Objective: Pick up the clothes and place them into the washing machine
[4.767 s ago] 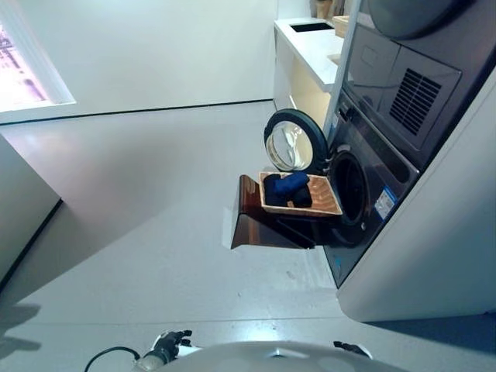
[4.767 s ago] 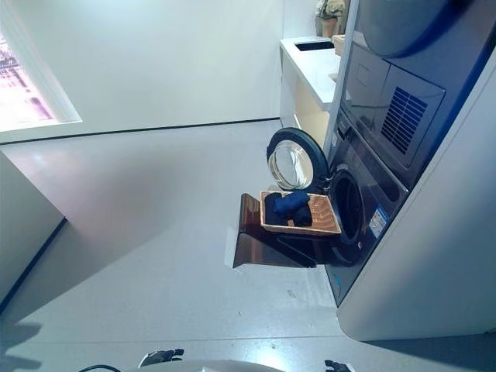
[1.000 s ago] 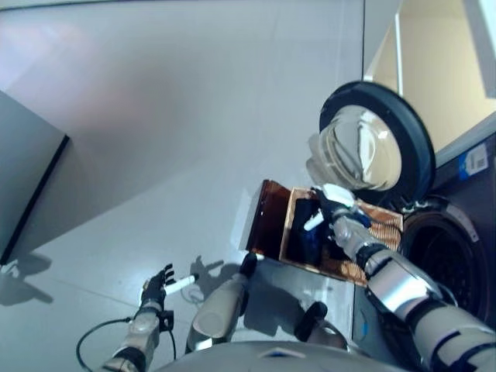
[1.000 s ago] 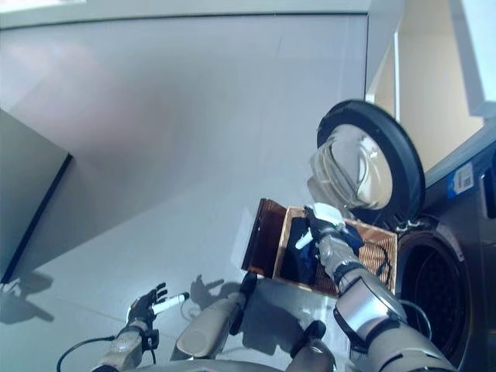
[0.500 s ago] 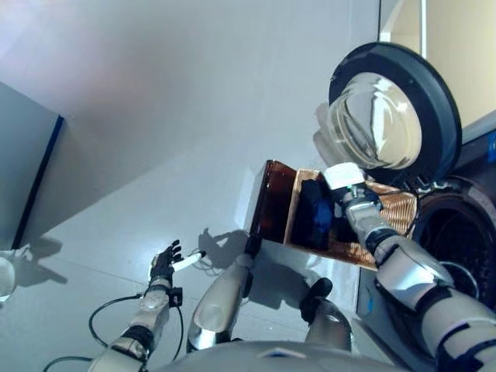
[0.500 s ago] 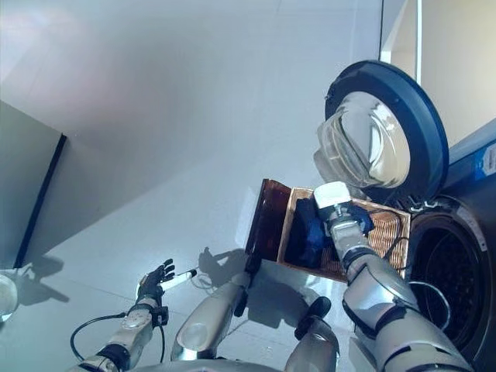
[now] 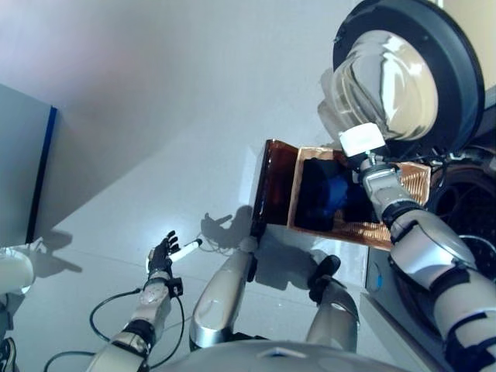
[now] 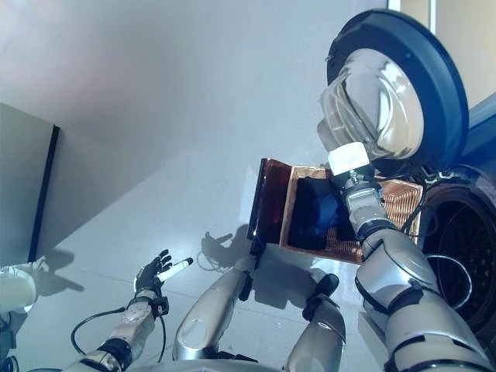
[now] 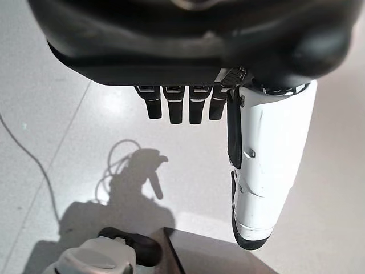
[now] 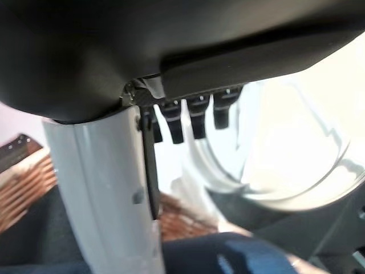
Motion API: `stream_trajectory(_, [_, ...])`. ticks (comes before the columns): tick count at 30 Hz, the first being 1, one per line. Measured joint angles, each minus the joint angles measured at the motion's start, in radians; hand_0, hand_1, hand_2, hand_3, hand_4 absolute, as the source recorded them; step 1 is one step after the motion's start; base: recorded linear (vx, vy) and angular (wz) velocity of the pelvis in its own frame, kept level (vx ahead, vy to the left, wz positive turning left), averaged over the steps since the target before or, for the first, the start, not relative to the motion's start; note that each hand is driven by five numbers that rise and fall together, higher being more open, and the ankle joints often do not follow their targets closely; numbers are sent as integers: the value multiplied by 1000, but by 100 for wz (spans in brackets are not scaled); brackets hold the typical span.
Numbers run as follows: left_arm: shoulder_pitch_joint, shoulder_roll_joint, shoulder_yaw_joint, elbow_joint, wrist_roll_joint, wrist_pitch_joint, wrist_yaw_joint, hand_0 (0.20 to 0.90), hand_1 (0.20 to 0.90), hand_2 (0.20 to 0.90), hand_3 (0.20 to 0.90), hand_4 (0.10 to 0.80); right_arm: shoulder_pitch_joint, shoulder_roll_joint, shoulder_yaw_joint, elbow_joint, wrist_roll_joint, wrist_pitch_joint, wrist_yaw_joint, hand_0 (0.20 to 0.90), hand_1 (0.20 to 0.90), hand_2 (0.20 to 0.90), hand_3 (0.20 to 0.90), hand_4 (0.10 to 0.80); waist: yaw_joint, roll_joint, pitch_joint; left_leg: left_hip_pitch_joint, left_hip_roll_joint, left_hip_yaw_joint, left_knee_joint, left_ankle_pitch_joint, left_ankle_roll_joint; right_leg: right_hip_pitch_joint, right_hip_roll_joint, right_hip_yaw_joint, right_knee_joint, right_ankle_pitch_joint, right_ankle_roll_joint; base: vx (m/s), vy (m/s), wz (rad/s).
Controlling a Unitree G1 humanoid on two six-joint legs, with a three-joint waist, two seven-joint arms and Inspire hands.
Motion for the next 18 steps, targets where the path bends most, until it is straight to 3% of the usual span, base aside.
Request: stream_trajectory(18, [-13,-2,2,-19,-23,-22,19,900,900,900,900,800,-9,-1,0,-27,2,19,-3,900,900,900,900,800,-17,-1,10,-28,-8,2,43,2,3,-39,-7,22,57,-9,-5,-14,1,0])
